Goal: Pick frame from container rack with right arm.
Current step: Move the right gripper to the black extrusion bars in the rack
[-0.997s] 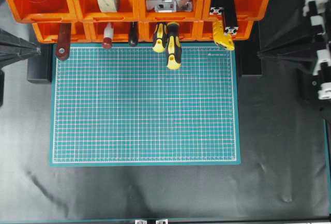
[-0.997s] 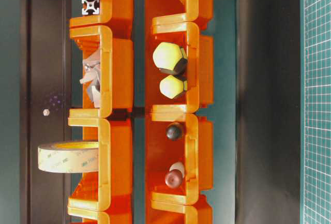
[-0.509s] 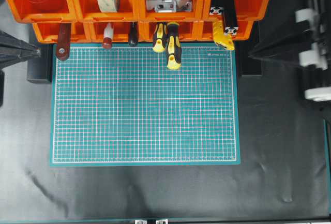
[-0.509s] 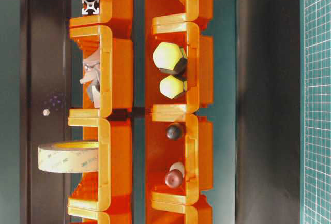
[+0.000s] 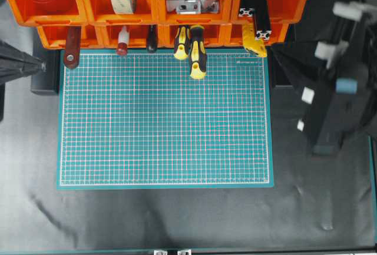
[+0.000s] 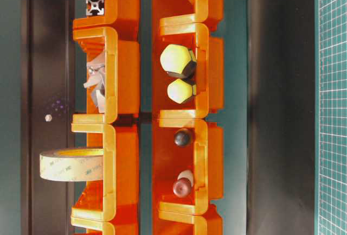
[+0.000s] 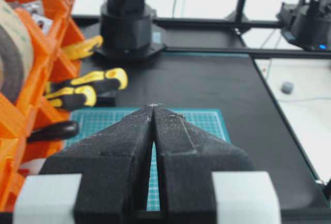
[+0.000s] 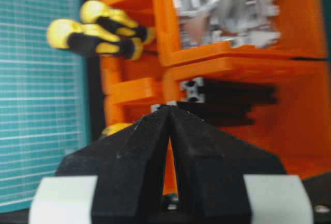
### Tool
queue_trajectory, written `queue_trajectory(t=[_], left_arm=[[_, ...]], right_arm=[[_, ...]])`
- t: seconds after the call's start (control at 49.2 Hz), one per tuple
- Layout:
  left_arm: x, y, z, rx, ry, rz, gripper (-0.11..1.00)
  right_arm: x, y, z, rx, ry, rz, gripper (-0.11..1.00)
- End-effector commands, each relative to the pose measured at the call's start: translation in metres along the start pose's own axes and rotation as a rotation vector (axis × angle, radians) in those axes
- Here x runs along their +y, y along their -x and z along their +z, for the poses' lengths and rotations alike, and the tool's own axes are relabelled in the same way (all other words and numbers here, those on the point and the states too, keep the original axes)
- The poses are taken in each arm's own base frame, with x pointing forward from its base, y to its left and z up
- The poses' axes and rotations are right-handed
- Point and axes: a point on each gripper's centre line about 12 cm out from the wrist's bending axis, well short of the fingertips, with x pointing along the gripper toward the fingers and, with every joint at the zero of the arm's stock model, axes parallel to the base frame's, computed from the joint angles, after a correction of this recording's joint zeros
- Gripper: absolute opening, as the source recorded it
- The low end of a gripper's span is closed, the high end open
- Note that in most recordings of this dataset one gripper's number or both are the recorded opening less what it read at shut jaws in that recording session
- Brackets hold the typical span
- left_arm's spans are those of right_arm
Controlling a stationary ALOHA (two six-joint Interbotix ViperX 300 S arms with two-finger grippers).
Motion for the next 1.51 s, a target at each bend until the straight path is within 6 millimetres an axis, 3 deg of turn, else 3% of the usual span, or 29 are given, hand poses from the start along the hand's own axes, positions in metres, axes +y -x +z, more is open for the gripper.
queue_trajectory(t=[0.0,0.203,0.305,0.427,0.59,0.671,0.976,1.221,1.485], left_arm=[[-0.004,-0.001,0.012,-0.027,0.0,-0.017,0.0],[-0.004,-0.002,0.011,-0.024,0.001,-0.017,0.0],[-0.004,-0.001,0.012,-0.028,0.0,-0.019,0.0],[-0.004,-0.001,0.012,-0.03,0.001,-0.019,0.0],[-0.004,-0.001,0.012,-0.03,0.001,-0.019,0.0],[-0.004,-0.001,0.012,-0.027,0.001,-0.019,0.0],[-0.004,-0.001,0.012,-0.03,0.001,-0.019,0.0],[-0.004,-0.002,0.01,-0.022,0.001,-0.018,0.0],[-0.004,-0.002,0.01,-0.022,-0.001,-0.018,0.0]], right_arm=[[0.002,0.009,0.001,0.007,0.024,-0.054,0.0],[0.006,0.006,-0.004,0.088,0.063,-0.113,0.01],[0.009,0.004,-0.003,0.09,0.072,-0.12,0.07],[0.012,0.002,-0.005,0.099,0.076,-0.124,0.27],[0.019,-0.005,-0.01,0.125,0.108,-0.144,0.71],[0.024,-0.013,-0.015,0.144,0.14,-0.172,0.84],[0.016,-0.043,-0.02,0.175,0.185,-0.296,0.84],[0.018,-0.07,-0.019,0.143,0.198,-0.259,0.84],[0.018,-0.076,-0.02,0.164,0.197,-0.256,0.8]])
